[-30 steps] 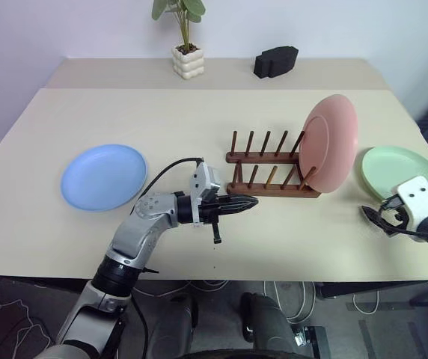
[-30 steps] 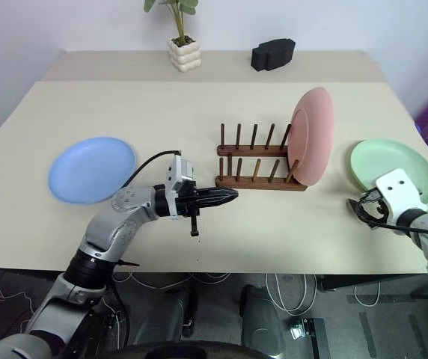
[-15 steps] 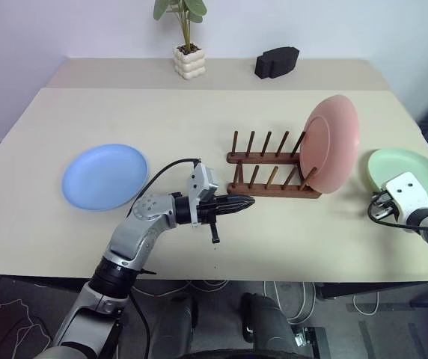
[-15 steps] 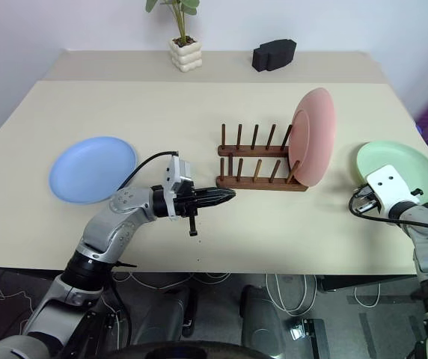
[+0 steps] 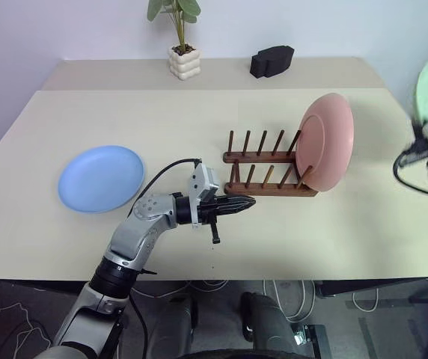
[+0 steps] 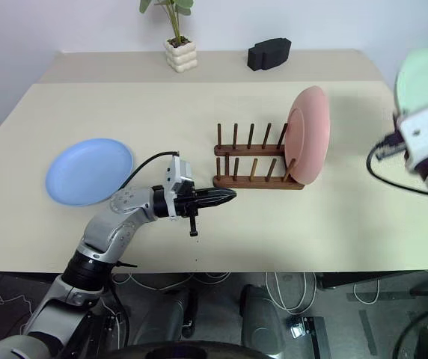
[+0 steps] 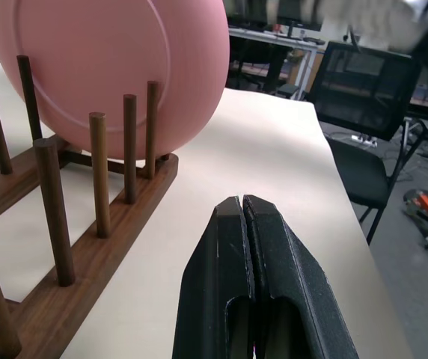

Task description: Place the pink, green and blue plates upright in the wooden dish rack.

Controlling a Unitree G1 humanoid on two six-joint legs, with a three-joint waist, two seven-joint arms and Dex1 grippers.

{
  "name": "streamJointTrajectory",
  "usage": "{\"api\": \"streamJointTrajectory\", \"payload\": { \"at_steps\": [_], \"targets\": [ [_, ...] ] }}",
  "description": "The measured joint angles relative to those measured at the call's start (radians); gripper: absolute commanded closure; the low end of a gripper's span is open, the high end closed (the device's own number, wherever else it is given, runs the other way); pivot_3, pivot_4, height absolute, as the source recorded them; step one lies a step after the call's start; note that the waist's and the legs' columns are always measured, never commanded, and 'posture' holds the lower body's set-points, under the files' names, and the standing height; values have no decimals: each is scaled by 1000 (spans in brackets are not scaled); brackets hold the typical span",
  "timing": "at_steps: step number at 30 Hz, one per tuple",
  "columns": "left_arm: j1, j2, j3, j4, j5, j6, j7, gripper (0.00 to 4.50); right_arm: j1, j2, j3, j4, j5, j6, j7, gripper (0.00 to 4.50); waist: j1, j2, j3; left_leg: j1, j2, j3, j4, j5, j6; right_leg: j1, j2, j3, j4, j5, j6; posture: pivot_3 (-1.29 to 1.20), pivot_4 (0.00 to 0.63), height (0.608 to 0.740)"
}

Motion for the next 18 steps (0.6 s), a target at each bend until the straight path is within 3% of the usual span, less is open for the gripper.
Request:
{"api": "streamJointTrajectory", "payload": {
  "at_steps": [5,8,13,18],
  "targets": [
    [-1,-2,0,1,0,0,2,4500,-211,9,15,-183,182,77,71,4485,7,-2,1,-1,0,-1,0,0,0,0,0,0,-1,0,0,0,150,740],
    [-1,-4,0,1,0,1,6,4500,-286,68,17,-306,412,220,95,4485,9,-3,1,-1,0,-2,0,0,0,0,-1,0,-1,0,0,0,150,740],
    [-1,-10,0,-2,0,2,12,4500,-328,178,-21,-408,886,419,16,4485,9,-3,1,-1,0,-2,0,0,0,0,-1,0,-1,0,0,0,150,740],
    [-1,-7,1,-2,0,1,13,4500,-241,320,-23,-464,1203,469,-142,4485,7,-3,1,-1,0,-1,0,0,0,0,-1,0,0,0,0,0,150,740]
  ]
}}
